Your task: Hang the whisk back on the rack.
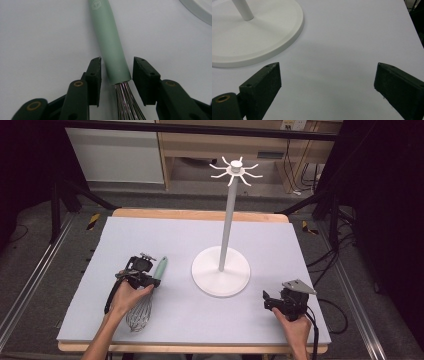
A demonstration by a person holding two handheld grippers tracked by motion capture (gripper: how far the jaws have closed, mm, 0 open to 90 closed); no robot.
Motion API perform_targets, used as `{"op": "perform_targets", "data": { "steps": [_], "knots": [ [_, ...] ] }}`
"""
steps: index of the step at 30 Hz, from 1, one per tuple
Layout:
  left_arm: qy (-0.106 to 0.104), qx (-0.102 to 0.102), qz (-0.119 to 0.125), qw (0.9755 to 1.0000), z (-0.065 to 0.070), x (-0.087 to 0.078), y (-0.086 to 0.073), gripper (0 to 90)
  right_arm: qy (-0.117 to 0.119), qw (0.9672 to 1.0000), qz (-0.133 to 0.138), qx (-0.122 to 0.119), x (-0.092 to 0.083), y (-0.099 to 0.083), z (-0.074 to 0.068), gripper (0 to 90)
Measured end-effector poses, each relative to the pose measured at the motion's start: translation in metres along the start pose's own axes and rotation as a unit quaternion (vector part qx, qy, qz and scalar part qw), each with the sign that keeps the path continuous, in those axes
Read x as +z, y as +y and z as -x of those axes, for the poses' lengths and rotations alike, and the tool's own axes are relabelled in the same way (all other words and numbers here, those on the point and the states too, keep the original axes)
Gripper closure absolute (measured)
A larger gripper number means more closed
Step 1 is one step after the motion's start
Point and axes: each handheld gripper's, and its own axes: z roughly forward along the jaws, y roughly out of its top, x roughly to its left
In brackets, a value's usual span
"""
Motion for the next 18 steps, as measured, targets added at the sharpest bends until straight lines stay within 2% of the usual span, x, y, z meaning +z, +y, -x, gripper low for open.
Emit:
{"op": "perform_targets", "data": {
  "steps": [9, 14, 18],
  "knots": [
    [-0.011, -0.021, -0.015, 0.9996, -0.0029, 0.0056, 0.0013, 63.3, -0.001, 1.0000, -0.001, 0.002, 0.0005, -0.0002, 0.0008, 7.8],
    [-0.007, -0.023, -0.027, 0.9993, -0.0018, 0.0101, 0.0030, 64.1, -0.001, 1.0000, -0.001, 0.001, 0.0005, -0.0002, 0.0011, 7.9],
    [-0.010, -0.039, -0.031, 0.9987, -0.0032, 0.0102, 0.0041, 65.1, -0.002, 1.0000, -0.002, 0.002, 0.0008, -0.0003, 0.0010, 7.9]
  ]
}}
